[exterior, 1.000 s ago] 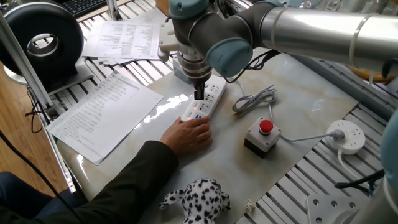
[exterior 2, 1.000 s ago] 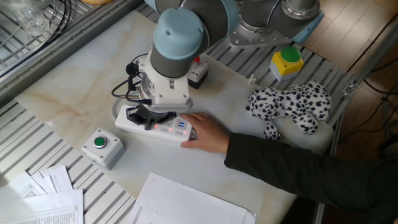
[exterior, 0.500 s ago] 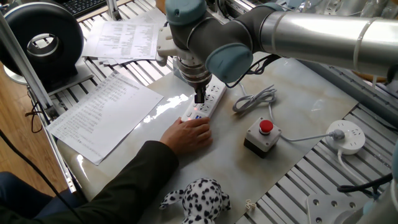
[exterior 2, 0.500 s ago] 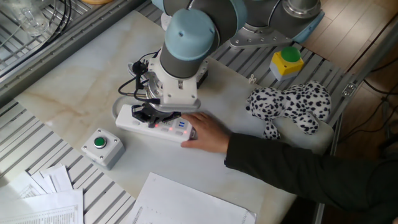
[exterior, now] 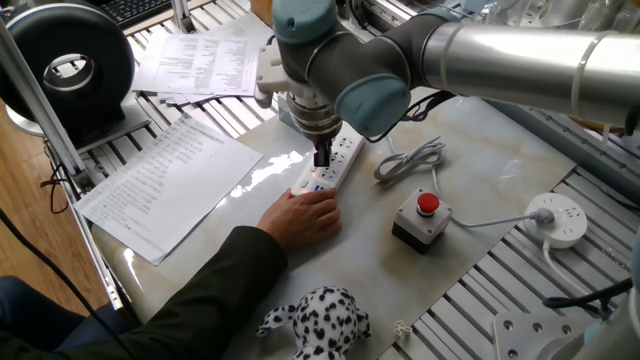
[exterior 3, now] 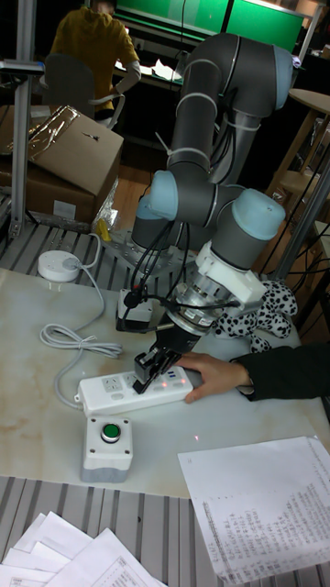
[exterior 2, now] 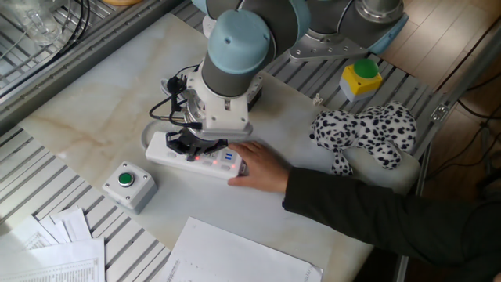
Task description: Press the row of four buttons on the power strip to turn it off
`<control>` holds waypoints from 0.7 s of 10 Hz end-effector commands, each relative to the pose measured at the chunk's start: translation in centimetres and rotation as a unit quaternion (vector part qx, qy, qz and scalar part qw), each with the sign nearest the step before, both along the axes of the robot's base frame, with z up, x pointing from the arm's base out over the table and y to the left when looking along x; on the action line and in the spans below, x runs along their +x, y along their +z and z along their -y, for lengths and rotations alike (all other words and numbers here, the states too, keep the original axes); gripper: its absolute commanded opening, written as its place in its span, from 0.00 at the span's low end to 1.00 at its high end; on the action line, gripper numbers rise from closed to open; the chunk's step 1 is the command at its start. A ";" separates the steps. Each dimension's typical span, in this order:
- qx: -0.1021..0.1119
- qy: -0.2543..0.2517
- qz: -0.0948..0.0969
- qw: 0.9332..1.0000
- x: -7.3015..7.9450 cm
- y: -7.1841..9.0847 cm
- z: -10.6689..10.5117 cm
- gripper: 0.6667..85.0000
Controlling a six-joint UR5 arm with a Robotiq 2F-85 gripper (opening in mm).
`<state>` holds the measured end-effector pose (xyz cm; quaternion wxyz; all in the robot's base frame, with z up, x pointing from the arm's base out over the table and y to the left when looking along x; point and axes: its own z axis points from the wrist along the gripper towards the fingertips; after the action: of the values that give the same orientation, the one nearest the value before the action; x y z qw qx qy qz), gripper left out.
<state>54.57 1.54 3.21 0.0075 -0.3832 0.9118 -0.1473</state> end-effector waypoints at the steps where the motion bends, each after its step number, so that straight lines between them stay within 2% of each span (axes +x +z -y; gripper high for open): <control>1: -0.008 -0.036 -0.012 0.999 -1.7 2.8 -2.6 0.00; 2: 0.005 -0.042 -0.013 0.999 -2.0 2.7 -3.2 0.00; 5: 0.011 -0.035 -0.002 0.999 -0.8 1.2 -3.1 0.00; 7: 0.010 -0.032 0.002 0.999 -0.4 0.7 -3.0 0.00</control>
<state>53.74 4.16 4.45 0.0020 -0.3575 0.9227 -0.1445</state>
